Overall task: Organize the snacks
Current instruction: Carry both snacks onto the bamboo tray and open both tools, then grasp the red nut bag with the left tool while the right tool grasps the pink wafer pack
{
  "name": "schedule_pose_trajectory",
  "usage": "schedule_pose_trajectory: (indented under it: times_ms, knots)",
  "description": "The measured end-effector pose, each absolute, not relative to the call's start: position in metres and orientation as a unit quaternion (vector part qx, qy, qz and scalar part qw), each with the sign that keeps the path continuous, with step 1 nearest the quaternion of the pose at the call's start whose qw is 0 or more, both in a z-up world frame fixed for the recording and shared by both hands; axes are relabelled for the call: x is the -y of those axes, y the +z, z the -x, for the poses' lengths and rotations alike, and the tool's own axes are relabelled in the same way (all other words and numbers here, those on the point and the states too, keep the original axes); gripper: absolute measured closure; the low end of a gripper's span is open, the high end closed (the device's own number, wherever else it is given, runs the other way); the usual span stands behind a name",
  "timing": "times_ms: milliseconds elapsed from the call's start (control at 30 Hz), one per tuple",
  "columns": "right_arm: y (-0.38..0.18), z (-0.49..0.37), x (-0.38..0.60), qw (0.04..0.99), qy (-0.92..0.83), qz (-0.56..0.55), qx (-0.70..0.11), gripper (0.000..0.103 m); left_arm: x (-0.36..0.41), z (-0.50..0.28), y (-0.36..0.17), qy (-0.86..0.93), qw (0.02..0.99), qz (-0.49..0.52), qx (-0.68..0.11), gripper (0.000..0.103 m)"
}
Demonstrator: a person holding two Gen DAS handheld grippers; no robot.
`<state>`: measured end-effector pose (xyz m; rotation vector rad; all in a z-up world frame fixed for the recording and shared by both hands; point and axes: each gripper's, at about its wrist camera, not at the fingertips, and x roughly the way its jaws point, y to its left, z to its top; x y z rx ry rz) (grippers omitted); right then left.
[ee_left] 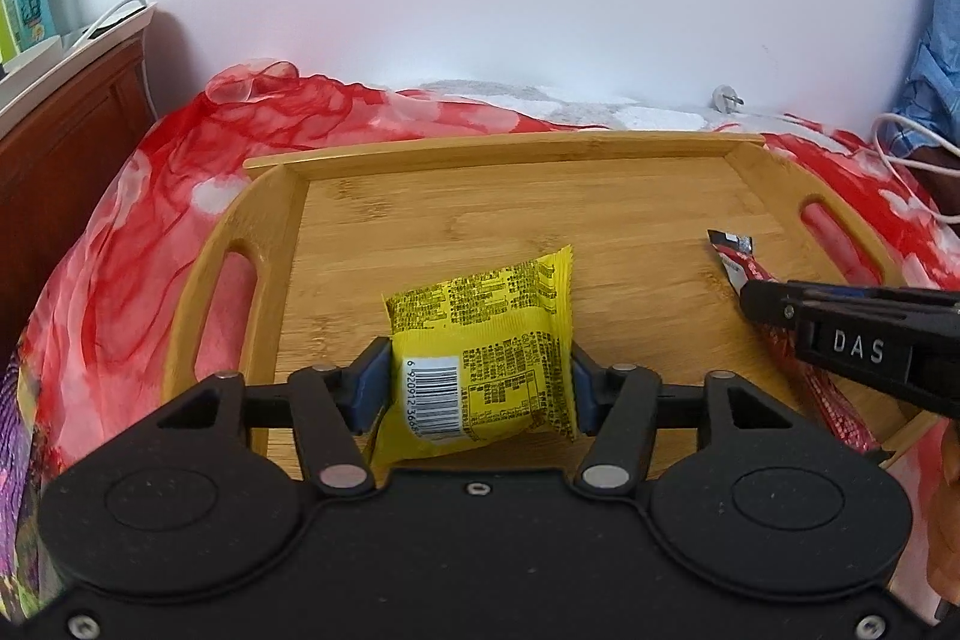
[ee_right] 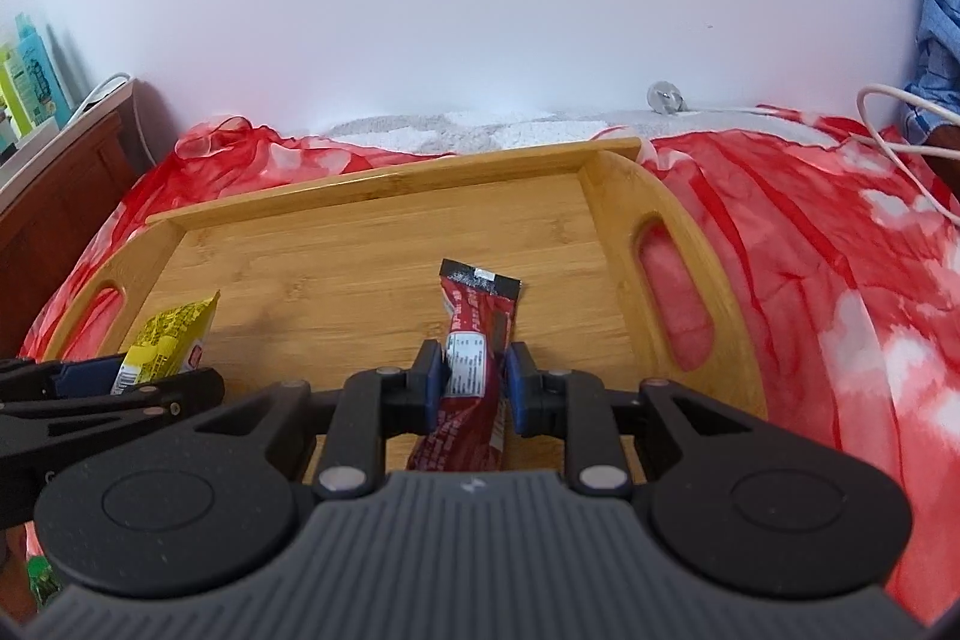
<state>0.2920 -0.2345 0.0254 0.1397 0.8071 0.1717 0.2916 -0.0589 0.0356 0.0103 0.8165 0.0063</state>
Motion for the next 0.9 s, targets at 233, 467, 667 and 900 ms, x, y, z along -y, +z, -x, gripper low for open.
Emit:
schedule_pose_trajectory:
  times_ms: [233,467,667,900]
  knots:
    - [0.037,-0.280,0.238,0.922,0.090,-0.078,-0.369,0.038,0.058,-0.277,0.050,-0.001,0.926,-0.023,-0.377,0.014]
    - [0.057,-0.245,0.246,0.933,0.098,-0.067,-0.338,0.023,0.053,-0.241,0.070,-0.012,0.934,-0.032,-0.355,0.002]
    - [0.072,-0.196,0.255,0.943,0.114,-0.051,-0.310,0.018,0.045,-0.195,0.076,-0.025,0.938,-0.019,-0.345,0.000]
    - [0.068,-0.137,0.264,0.948,0.115,-0.037,-0.295,0.017,0.041,-0.142,0.075,-0.032,0.942,-0.004,-0.335,0.000]
